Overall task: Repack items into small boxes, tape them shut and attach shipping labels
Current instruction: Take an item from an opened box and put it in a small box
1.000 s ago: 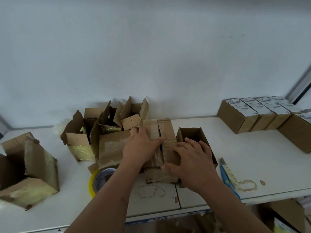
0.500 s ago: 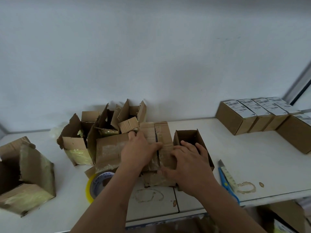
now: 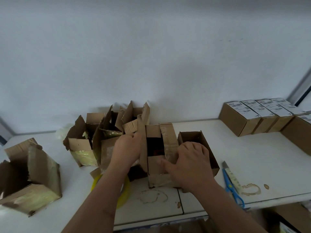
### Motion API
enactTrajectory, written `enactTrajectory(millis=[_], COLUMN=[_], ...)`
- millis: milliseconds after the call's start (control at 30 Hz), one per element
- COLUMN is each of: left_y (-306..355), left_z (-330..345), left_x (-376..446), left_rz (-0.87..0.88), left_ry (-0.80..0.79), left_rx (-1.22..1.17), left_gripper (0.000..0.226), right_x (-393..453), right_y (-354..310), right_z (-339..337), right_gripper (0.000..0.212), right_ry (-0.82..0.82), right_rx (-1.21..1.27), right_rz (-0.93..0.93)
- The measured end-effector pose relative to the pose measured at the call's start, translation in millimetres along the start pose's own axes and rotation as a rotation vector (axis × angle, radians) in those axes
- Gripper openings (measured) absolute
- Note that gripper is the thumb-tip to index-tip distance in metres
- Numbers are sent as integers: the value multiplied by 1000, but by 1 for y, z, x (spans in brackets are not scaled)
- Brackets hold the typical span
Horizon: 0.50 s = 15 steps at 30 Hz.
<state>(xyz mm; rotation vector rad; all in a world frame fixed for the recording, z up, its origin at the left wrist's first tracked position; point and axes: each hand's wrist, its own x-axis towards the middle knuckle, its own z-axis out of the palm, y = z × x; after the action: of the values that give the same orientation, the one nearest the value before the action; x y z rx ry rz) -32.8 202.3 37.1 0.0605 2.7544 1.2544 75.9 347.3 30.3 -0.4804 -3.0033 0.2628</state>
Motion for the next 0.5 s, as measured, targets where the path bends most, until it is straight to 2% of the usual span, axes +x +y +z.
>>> enactTrajectory(millis=[100,233,333,400,500], left_y=[-10,-25,-33,-37,-45], left_z=[-8,-10,-12,-11,-5], left_x=[4,6,6,3,0], left_rz=[-21,-8,14,88,252], left_ry=[-9,3,36,27,59], left_rx=[-105,-86,-49,60,430], left_gripper=[30,21,32,44,34], right_x=[15,31,36,38,41], right_y=[-7,-15,-22,-25,-24], right_z=[-5,-7,-7,-10,-14], right_gripper=[68,74,56,39,30], right_ry=[45,32,53,78,82], right_rx=[-6,-72,-75,-16,31], right_rz=[54,92,50,32,45])
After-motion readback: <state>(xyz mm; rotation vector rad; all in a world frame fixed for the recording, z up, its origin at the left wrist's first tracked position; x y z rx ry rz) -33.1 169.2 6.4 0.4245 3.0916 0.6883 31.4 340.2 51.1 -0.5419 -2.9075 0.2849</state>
